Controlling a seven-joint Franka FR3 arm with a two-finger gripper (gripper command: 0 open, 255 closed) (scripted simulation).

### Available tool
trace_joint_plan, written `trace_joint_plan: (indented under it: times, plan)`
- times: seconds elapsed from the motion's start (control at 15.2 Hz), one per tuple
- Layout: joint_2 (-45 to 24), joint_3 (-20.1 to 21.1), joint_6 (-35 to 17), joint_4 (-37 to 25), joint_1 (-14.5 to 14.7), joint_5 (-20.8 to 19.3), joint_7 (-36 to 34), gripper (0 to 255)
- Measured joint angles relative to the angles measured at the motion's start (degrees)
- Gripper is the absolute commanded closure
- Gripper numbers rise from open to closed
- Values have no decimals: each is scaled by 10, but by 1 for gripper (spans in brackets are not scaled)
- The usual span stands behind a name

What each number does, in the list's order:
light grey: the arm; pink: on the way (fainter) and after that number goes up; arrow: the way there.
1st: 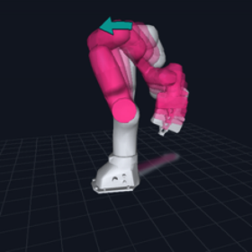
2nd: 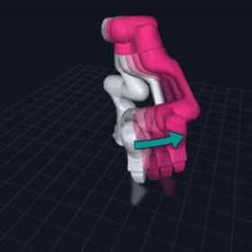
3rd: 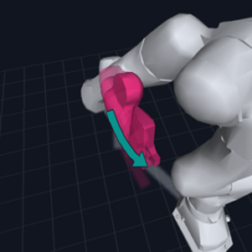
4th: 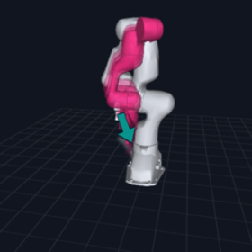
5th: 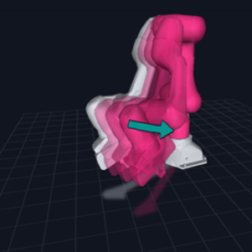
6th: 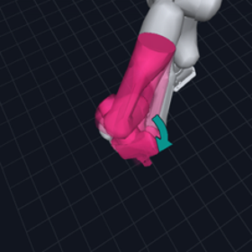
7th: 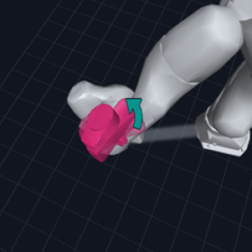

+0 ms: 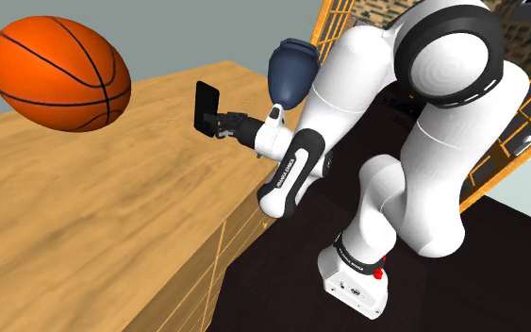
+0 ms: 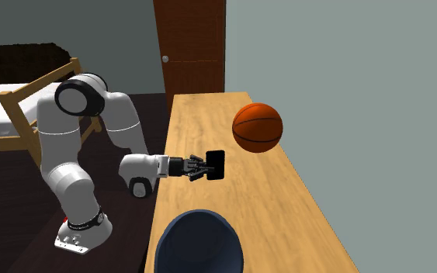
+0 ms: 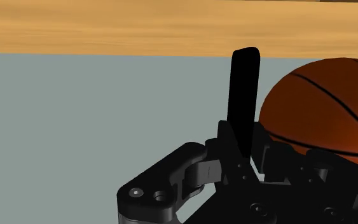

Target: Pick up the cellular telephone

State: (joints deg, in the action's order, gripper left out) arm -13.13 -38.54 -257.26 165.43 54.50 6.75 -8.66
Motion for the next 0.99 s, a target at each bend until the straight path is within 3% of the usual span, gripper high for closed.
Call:
trace_joint_plan:
  times: [0.46,0.99]
  plan:
    - [-1,0,0,0,0,1,0,255]
    - [113,-7,67,12,20,19,83,255]
